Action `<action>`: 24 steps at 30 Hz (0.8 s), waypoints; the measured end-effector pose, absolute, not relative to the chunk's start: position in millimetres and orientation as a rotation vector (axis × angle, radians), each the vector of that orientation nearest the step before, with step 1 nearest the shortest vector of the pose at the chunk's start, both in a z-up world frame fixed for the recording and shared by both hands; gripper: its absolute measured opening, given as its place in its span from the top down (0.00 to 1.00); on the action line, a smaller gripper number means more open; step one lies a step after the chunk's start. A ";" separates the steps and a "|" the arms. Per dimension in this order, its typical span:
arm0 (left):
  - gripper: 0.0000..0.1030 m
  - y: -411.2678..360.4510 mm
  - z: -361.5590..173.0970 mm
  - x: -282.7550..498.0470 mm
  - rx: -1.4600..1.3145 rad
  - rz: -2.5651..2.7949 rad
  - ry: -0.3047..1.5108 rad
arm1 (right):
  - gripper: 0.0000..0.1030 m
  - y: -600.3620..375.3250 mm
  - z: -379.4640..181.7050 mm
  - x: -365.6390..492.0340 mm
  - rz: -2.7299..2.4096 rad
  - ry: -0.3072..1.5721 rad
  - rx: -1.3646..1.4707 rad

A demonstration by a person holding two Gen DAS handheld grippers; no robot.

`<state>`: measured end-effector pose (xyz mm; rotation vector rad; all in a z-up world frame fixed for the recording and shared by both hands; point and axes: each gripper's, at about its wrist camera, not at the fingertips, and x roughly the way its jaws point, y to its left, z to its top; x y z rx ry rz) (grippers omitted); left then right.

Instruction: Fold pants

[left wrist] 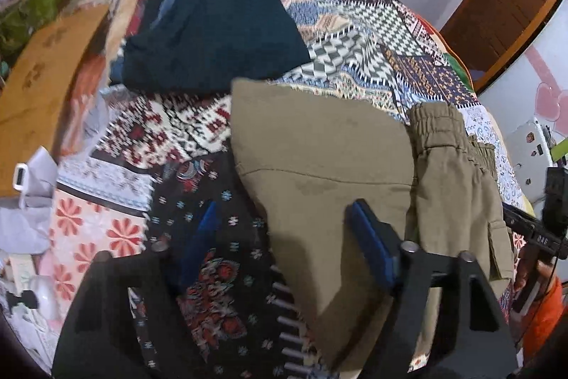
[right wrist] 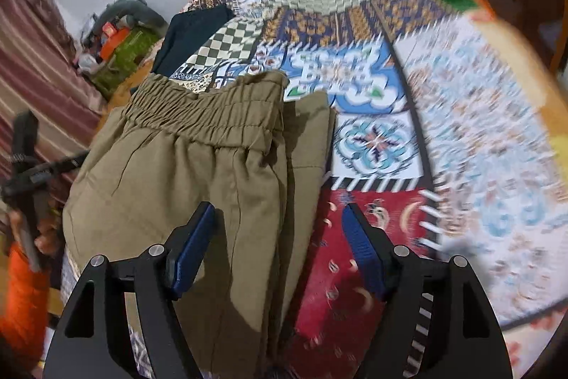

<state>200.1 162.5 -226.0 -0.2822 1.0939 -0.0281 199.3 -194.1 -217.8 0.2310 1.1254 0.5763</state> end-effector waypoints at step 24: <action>0.97 134.2 -144.1 201.2 -0.118 -0.012 0.854 | 0.92 -161.9 -154.1 213.2 0.621 0.897 0.119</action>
